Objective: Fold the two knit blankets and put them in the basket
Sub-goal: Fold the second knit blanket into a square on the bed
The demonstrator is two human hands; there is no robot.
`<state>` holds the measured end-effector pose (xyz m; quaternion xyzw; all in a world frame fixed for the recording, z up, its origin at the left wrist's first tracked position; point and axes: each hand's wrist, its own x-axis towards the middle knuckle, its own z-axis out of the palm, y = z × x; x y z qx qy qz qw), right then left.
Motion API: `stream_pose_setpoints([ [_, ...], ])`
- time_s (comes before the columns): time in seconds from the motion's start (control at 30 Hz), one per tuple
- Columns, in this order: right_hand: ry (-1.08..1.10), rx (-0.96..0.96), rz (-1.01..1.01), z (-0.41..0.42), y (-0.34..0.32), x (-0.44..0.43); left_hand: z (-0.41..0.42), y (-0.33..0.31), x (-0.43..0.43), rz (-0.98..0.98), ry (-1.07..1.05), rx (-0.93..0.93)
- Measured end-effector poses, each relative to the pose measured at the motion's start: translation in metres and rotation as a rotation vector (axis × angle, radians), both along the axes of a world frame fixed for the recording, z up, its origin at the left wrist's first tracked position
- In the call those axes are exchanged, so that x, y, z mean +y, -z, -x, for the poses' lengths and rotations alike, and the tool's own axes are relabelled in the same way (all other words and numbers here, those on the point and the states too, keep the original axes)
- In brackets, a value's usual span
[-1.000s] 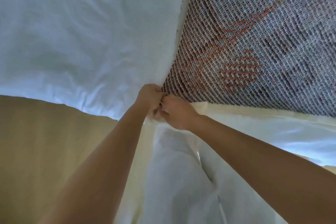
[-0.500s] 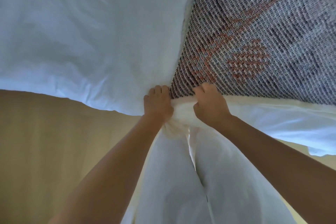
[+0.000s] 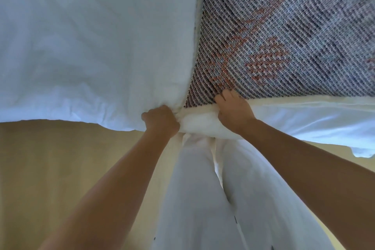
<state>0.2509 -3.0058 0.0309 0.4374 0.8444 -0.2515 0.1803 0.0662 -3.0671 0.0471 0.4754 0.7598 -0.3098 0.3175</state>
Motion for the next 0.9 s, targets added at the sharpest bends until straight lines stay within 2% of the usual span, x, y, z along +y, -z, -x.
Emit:
stream_pose_setpoints([
  [0.07,0.012,-0.049,-0.025,-0.009,0.0,-0.001,-0.016,-0.002,0.002,-0.067,0.113,0.053],
  [0.17,0.067,-0.065,-0.115,-0.026,-0.003,-0.003,-0.047,-0.012,0.006,-0.17,0.24,0.005],
  [0.27,0.156,-0.076,-0.163,-0.058,-0.011,-0.001,-0.087,-0.014,0.011,-0.302,0.361,-0.158],
  [0.37,0.228,-0.124,-0.189,-0.102,-0.018,0.007,-0.129,-0.001,0.018,-0.536,0.543,-0.326],
  [0.6,0.298,-0.304,-0.287,-0.223,-0.004,0.053,-0.25,0.023,0.081,-0.702,0.653,-0.412],
  [0.67,0.286,-0.316,-0.28,-0.256,-0.001,0.07,-0.281,0.023,0.104,-0.687,0.643,-0.383],
  [0.77,0.247,-0.25,-0.176,-0.301,0.007,0.091,-0.313,0.025,0.131,-0.411,0.552,-0.359],
  [0.9,0.061,-0.134,0.053,-0.33,0.014,0.111,-0.319,0.028,0.144,-0.211,0.542,-0.34],
])
